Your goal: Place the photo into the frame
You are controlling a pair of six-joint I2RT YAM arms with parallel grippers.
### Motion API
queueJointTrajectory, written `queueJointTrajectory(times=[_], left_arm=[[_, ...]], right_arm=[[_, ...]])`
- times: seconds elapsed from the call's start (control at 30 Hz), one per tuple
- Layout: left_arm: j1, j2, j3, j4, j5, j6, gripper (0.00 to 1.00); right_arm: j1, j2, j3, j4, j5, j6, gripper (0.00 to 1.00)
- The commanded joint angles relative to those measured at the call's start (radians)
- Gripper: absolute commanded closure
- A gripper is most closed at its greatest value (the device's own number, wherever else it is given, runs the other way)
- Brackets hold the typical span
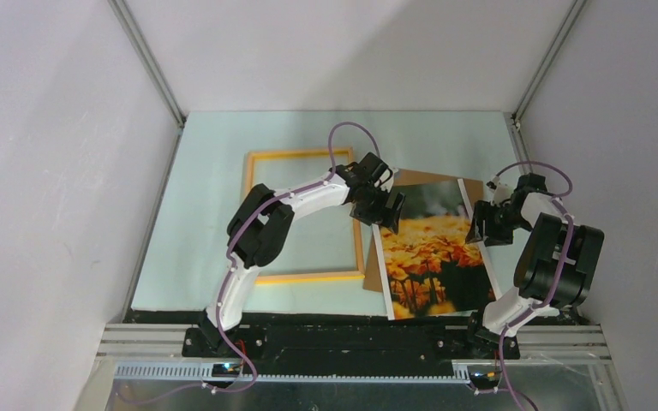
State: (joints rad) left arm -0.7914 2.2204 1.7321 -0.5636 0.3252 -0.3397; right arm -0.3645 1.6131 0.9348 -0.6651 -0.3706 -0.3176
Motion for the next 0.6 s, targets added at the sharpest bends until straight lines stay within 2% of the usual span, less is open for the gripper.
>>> queueJointTrajectory(times=[0.0,0.3,0.57], left_arm=[[0.0,0.017,0.022,-0.004,0.029,0.02,0.0],[0.001,0.006,0.027,0.003,0.045,0.038,0.0],[0.006,-0.014,0.024,0.005,0.038,0.061,0.0]], right_arm=[[-0.011,-0.01,0.052,-0.044,-0.119,-0.02,0.39],[-0.045,-0.005,0.094,-0.104,-0.289,-0.033,0.54],[-0.083,0.011,0.119,-0.14,-0.37,-0.049,0.62]])
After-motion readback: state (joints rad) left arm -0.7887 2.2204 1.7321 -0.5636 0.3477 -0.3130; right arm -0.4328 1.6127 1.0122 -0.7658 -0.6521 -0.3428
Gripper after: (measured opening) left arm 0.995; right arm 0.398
